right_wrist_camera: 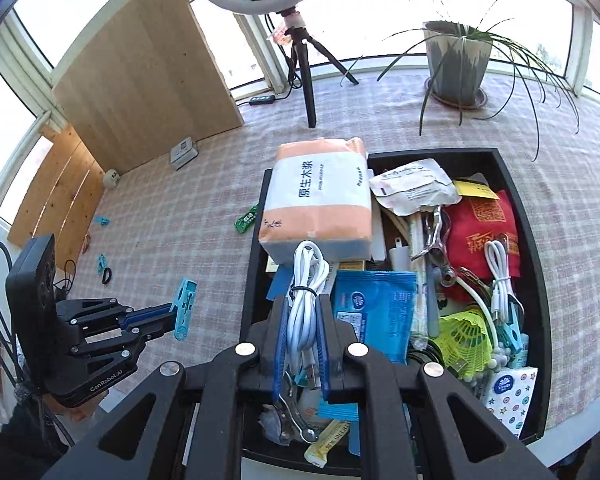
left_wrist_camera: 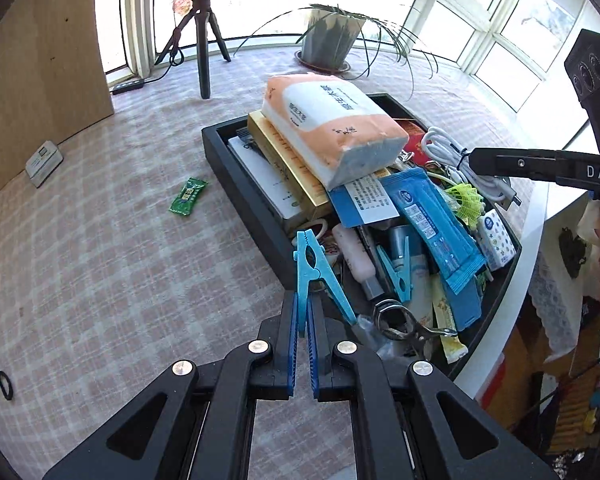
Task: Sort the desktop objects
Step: 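Carry the cable and clothespin over the tray and open both tools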
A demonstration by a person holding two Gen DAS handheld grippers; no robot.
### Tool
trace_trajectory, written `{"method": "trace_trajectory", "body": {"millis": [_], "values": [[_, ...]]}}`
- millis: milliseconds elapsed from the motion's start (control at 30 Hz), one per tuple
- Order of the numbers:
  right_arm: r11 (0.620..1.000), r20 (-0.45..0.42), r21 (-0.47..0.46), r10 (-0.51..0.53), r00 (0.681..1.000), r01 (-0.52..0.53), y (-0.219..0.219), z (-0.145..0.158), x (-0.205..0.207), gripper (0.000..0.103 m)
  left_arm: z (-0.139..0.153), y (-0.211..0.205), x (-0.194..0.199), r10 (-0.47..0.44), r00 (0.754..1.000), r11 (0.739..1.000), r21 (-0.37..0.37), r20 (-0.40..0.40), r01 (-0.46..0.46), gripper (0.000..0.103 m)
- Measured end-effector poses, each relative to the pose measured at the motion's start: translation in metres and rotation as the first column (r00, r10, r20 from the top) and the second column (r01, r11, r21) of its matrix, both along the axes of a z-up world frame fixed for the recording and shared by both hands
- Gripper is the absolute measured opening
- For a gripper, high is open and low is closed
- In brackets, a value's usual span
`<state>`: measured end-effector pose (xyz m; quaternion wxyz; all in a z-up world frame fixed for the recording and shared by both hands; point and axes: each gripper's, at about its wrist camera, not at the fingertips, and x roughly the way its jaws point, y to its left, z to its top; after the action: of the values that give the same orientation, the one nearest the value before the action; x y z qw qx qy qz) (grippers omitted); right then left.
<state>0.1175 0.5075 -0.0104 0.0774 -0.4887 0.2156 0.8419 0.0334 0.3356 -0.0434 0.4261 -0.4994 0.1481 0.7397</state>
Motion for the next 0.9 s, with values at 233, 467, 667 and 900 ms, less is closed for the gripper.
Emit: {"method": "trace_trajectory", "body": {"millis": [233,467,667,900], "values": [[0.993,0.023,0.018,-0.113,0.993,0.113,0.06,-0.012,0.034,0.012,-0.009,0.046,0.021,-0.052,0.999,0.998,-0.027,0.0,0.052,0.005],[0.992,0.034,0.004,-0.127,0.991,0.127,0.081,-0.025,0.042,0.012,-0.014,0.059,0.022,-0.059,0.998,0.997,-0.057,-0.014,0.058,0.005],[0.993,0.057,0.001,-0.121,0.991,0.121,0.082,-0.028,0.037,0.014,-0.018,0.063,0.021,-0.066,0.998,0.995,-0.076,-0.011,0.065,0.014],[0.991,0.051,-0.015,-0.133,0.99,0.134,0.082,-0.024,0.036,0.02,-0.014,0.055,0.019,-0.063,0.998,0.996,-0.067,-0.014,0.062,0.014]]}}
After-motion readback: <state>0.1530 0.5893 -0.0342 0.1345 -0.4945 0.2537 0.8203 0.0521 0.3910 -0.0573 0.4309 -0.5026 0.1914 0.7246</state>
